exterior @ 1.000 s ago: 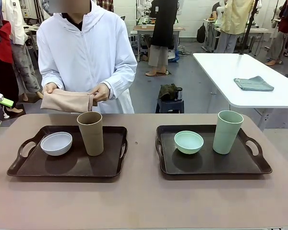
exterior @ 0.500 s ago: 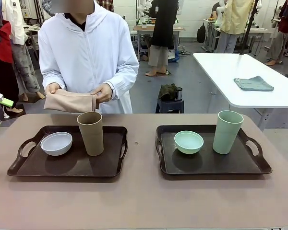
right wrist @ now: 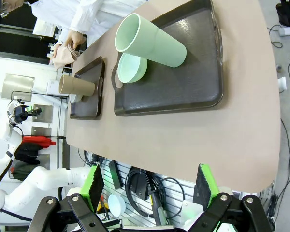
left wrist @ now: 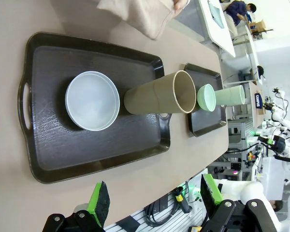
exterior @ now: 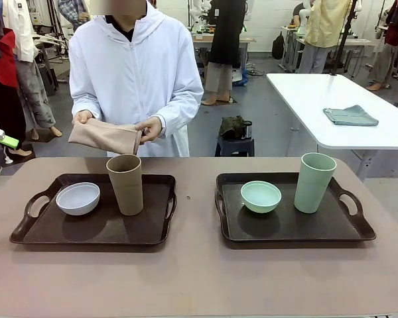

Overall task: Set up a tray with a mat and arrange the tableware.
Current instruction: Pick up the Picnic Bowl and Reusable plastic cup from the Handle tray in front of the human's position and hold them in the air.

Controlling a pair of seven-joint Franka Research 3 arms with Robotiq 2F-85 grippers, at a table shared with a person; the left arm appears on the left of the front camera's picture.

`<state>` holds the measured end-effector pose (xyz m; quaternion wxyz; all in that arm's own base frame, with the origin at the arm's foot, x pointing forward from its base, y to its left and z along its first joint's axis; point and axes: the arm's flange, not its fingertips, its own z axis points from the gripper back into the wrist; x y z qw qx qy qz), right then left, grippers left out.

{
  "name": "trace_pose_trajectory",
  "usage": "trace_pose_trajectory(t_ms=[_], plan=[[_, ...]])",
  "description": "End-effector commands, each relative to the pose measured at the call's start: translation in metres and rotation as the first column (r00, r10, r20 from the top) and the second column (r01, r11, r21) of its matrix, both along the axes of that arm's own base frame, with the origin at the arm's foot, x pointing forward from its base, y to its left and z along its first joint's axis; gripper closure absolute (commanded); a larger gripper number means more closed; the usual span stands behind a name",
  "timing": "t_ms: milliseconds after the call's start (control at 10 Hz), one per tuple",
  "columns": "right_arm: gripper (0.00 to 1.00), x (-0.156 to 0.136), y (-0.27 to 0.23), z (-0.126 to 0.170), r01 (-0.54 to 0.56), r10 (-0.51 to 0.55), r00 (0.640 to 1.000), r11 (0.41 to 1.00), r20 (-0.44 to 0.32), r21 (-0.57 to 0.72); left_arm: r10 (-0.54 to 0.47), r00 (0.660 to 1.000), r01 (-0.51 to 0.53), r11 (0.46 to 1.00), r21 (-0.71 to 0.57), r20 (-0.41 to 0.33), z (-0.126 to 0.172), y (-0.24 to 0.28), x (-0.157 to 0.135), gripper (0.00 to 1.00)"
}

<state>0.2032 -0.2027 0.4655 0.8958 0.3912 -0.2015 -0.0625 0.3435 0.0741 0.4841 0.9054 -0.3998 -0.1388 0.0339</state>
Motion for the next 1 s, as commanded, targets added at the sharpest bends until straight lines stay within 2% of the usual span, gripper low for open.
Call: trace_pose_trajectory(t_ms=[0,200,300,500,700,800,900], plan=[[0.00,0.005,-0.007,0.003,-0.073,0.072,0.994,0.997,0.086,0.013,0.000,1.000,0.000,1.000,0.000,0.000,0.000,0.000,0.000,0.00],[0.00,0.029,0.020,0.030,-0.132,0.144,0.968,0.989,0.205,-0.072,-0.055,0.998,0.054,0.976,0.211,-0.004,0.013,-0.009,0.003,0.00],[0.00,0.057,0.051,0.052,-0.168,0.207,0.944,0.972,0.259,-0.164,-0.055,0.998,0.045,0.943,0.328,0.020,0.031,-0.015,0.005,0.00],[0.00,0.110,0.122,0.082,-0.272,0.357,0.868,0.923,0.344,-0.271,-0.076,0.997,0.052,0.871,0.489,0.029,0.062,-0.030,0.005,0.00],[0.00,0.166,0.213,0.085,-0.416,0.541,0.750,0.833,0.381,-0.365,-0.093,0.996,0.074,0.781,0.620,-0.002,0.091,-0.045,0.009,0.00],[0.00,0.189,0.252,0.076,-0.419,0.547,0.763,0.824,0.344,-0.381,-0.086,0.996,0.062,0.746,0.663,0.004,0.097,-0.054,0.009,0.00],[0.00,0.208,0.290,0.061,-0.415,0.513,0.817,0.840,0.263,-0.351,-0.099,0.995,0.061,0.718,0.694,0.015,0.101,-0.063,0.006,0.00]])
